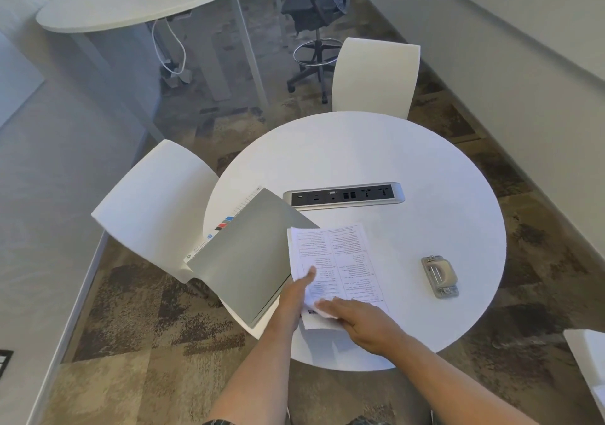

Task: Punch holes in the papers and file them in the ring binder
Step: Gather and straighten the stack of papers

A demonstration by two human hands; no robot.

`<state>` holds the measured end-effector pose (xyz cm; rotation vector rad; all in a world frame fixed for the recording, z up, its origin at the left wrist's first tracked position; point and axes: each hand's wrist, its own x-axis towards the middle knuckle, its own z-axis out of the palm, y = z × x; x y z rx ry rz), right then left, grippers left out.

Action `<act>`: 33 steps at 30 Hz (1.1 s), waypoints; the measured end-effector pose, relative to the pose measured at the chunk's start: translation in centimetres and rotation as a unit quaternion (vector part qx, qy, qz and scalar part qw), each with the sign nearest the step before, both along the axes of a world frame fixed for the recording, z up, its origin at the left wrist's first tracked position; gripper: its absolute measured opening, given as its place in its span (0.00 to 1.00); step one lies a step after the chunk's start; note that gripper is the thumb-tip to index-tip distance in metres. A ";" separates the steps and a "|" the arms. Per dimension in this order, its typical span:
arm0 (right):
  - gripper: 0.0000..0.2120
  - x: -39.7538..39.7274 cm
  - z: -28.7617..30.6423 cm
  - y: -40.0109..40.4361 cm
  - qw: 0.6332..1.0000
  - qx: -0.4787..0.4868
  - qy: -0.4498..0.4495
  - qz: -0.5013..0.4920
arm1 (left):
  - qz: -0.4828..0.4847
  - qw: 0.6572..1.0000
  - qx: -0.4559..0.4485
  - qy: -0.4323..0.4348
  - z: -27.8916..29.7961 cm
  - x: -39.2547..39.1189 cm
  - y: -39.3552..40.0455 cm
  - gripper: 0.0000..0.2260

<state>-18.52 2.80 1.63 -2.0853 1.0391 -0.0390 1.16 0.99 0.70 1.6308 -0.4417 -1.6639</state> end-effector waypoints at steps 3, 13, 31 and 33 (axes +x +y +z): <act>0.23 -1.3 0.3 -0.3 0.999 0.042 -0.013 0.016 | -0.026 0.998 -0.012 -0.054 -1.0 0.8 0.2 0.19; 0.47 -5.6 2.5 -5.8 0.790 0.286 -0.278 -0.465 | -0.106 0.989 -0.102 0.010 2.2 2.8 0.4 0.25; 0.22 -5.4 7.3 -7.8 0.808 0.196 -0.417 -0.366 | -0.072 0.973 -0.215 -0.042 7.9 0.0 -2.3 0.24; 0.19 -5.8 8.0 -8.2 0.818 0.186 -0.425 -0.340 | -0.067 0.970 -0.232 -0.026 8.4 0.0 -2.6 0.25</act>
